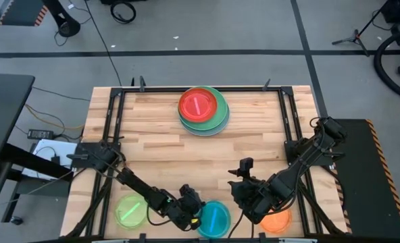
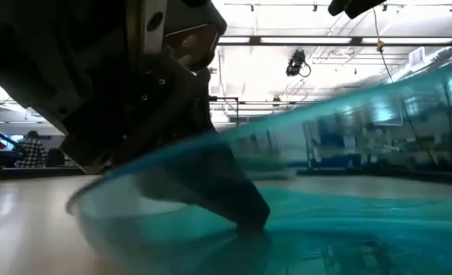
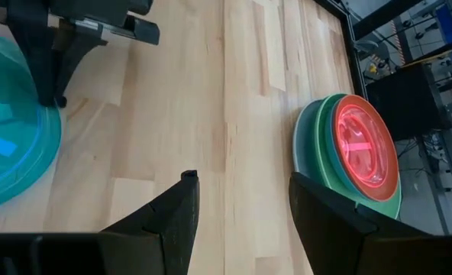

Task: Stack plastic plates
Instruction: Stack the blue transparent plate on top of the pink transparent plate

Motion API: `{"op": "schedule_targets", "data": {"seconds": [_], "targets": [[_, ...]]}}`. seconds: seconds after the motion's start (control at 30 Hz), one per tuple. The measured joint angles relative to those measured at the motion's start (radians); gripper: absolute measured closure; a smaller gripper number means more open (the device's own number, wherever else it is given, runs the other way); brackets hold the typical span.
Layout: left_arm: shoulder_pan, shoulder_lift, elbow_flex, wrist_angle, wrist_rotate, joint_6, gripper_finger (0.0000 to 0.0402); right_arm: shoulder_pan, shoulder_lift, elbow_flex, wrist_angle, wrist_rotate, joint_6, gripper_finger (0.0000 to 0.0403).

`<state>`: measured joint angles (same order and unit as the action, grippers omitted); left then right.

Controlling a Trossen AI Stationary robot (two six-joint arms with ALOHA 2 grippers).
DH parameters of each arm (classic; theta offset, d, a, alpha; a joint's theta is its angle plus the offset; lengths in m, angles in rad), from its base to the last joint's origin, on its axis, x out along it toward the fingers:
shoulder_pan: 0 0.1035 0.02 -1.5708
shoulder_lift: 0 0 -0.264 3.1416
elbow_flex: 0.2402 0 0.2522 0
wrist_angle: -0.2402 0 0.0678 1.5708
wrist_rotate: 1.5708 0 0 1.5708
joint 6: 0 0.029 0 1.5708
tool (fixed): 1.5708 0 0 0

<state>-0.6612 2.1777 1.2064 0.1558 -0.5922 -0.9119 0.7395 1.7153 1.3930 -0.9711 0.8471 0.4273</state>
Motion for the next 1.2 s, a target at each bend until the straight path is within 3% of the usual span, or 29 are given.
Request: {"op": "schedule_targets", "data": {"seconds": [0.17, 0.3, 0.47, 0.63, 1.0, 1.2], "targets": [[0.019, -0.045, -0.002, -0.074, 0.027, 0.037, 0.0393, 0.001, 0.000, 0.000, -0.001, -0.002, 0.000, 0.0194], [0.056, -0.160, -0.007, -0.247, 0.069, 0.095, 0.0395, 0.001, 0.000, 0.000, -0.001, -0.002, 0.026, 0.0194], [0.147, -0.319, -0.005, -0.481, 0.086, 0.106, 0.0396, 0.009, 0.000, -0.001, -0.002, 0.003, 0.073, 0.0195], [0.248, -0.412, -0.004, -0.549, 0.086, 0.201, 0.0396, 0.027, 0.000, -0.034, 0.004, 0.062, 0.044, 0.0197], [0.675, -0.568, -0.004, -0.633, 0.255, 0.475, 0.0397, 0.021, 0.000, -0.056, -0.027, 0.031, 0.046, 0.0198], [0.825, -0.689, -0.003, -0.700, 0.271, 0.539, 0.0397, 0.024, 0.000, -0.056, -0.242, 0.092, 0.193, 0.0198]]}}
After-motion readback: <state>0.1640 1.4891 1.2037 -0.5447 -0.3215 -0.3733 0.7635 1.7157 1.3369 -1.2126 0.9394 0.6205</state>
